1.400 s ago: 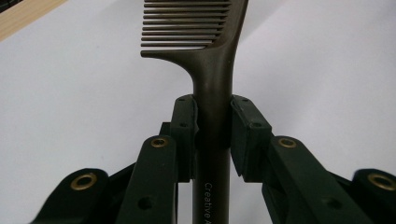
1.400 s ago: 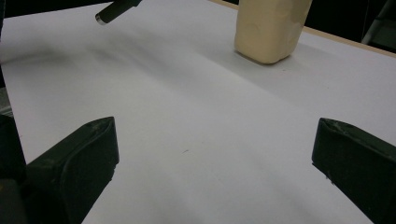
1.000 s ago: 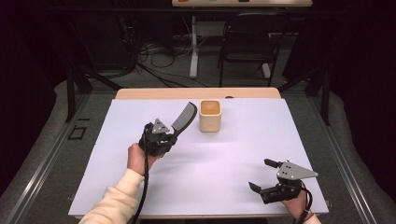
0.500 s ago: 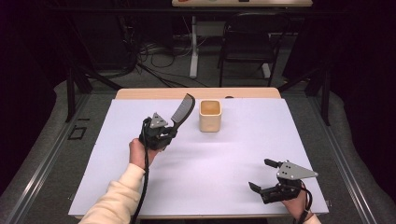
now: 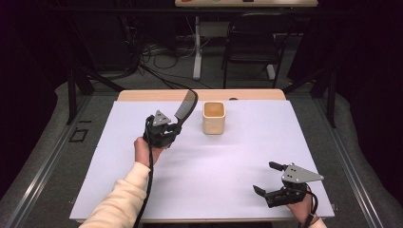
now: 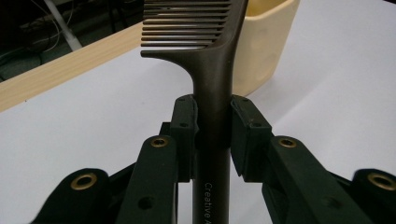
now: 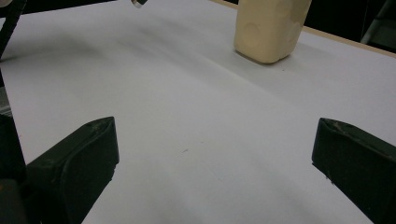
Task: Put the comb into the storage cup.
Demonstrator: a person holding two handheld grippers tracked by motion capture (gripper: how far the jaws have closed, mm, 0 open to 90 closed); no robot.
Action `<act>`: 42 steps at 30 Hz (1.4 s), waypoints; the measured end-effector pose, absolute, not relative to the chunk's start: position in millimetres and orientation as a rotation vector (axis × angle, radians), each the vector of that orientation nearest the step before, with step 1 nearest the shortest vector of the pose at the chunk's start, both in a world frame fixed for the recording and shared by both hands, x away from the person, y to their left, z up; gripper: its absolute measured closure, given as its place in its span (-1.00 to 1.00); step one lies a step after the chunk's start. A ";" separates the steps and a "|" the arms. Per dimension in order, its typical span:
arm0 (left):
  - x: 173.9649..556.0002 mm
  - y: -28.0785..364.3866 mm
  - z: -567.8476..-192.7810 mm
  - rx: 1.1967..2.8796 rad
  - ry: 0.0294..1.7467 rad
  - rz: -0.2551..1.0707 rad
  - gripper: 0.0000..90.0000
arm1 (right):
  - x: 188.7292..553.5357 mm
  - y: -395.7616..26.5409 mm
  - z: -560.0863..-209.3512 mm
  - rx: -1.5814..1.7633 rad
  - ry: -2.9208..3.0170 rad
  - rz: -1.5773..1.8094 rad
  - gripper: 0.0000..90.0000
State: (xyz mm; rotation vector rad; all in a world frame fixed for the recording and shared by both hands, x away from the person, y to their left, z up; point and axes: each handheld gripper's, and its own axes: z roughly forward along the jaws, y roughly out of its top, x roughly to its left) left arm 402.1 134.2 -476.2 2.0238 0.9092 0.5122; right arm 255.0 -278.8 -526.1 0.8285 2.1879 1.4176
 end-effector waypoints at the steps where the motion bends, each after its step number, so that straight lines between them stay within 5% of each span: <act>1: 403.2 134.0 -475.5 2.020 0.911 0.511 0.62 | 255.0 -278.7 -526.1 0.828 2.189 1.417 -1.00; 42: 434.4 117.6 -451.0 1.961 0.832 0.510 0.62 | 255.7 -278.4 -526.7 0.833 2.198 1.409 -1.00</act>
